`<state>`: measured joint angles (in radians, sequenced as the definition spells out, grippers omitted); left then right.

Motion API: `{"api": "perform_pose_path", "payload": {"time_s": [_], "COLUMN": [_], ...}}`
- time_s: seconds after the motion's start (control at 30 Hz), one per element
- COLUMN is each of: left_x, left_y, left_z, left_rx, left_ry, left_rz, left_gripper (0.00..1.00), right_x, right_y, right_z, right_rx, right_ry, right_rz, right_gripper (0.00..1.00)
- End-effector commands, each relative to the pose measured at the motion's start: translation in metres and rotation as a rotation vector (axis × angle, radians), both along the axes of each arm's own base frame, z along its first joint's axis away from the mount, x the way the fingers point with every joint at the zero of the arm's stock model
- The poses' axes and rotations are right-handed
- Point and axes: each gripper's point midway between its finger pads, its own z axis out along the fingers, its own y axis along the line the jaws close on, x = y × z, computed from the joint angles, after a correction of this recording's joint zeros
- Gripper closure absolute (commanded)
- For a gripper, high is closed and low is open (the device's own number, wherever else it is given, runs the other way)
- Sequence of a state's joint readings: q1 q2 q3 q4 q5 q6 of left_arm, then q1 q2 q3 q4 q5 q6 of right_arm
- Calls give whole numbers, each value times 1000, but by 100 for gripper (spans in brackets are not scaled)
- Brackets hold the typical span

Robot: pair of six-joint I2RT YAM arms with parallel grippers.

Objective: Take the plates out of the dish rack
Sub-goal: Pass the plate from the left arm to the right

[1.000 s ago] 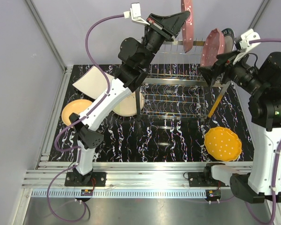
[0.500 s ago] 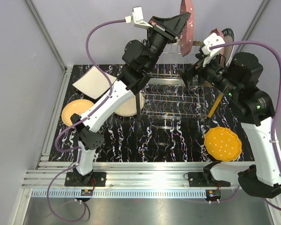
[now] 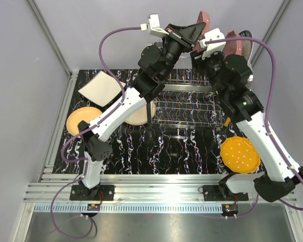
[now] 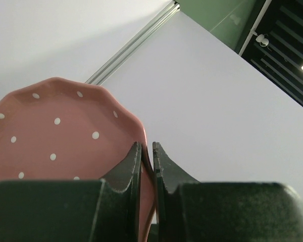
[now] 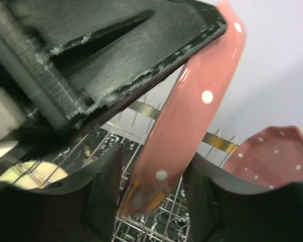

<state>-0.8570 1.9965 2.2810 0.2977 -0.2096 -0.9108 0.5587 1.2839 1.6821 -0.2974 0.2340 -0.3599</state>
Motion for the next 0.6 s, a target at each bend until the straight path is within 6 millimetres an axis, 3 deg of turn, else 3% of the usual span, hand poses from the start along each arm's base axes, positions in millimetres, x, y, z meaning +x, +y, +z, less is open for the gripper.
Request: {"api": "perform_pose_path", "payload": {"time_s": [0.0,0.07,0.1,0.2,0.43,0.57], "left_x": [-60,-61,-62,-62,-60,-63], "left_y": [72,74,74,73,66,64], "left_z": [103,103,103,102,95,94], "left_rx": [-293,-289,-287,-277,-249,-227], "left_ry": [-193,-191,-193,-191,-182,-173], "left_rz": [-8,-3,-6,-11,-28,-47], "left_gripper": [100,100,100,100,100,86], "right_x": [19,21,21,20,14,16], "right_y": [-8,-6,-5,-7,-23,-34], "right_z": [29,28,27,26,36,46], "right_rx": [111,105,107,108,133,206], "right_ry": [-117,-127,-122,-115,-147,-134], "right_rz": [-119,-118,-111,-119,-142,-124], "right_gripper": [49,65,80,100,100,100]}}
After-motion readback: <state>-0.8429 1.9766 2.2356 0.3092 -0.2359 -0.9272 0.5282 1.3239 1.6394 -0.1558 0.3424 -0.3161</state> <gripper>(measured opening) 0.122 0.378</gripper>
